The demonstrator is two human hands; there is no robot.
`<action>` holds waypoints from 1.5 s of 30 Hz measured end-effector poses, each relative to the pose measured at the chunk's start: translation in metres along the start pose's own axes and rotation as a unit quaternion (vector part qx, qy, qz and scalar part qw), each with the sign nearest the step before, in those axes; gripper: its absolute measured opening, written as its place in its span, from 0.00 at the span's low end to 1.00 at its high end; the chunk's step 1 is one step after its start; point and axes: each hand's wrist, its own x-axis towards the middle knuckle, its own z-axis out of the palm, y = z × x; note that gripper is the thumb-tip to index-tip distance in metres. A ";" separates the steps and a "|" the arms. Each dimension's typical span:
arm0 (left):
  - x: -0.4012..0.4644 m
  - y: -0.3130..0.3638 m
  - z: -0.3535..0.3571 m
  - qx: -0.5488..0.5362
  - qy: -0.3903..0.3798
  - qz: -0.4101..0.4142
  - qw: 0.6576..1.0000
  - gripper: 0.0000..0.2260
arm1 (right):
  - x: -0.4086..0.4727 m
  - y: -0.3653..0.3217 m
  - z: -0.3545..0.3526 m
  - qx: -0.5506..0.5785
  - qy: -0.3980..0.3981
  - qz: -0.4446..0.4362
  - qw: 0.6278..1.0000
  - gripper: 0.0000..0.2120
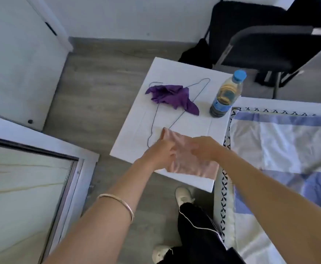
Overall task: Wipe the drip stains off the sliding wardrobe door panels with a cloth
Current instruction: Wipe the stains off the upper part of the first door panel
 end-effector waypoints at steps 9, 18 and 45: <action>0.110 -0.019 0.051 0.108 0.065 0.052 0.991 0.22 | 0.056 0.064 0.038 0.032 0.136 0.070 0.988 0.23; 0.112 -0.028 0.044 0.106 0.168 0.098 0.975 0.07 | 0.057 0.041 0.034 0.158 0.029 0.012 0.987 0.15; -0.400 -0.076 -0.149 -0.456 0.376 -0.004 0.807 0.10 | -0.224 -0.381 -0.097 0.299 0.046 -0.484 0.821 0.11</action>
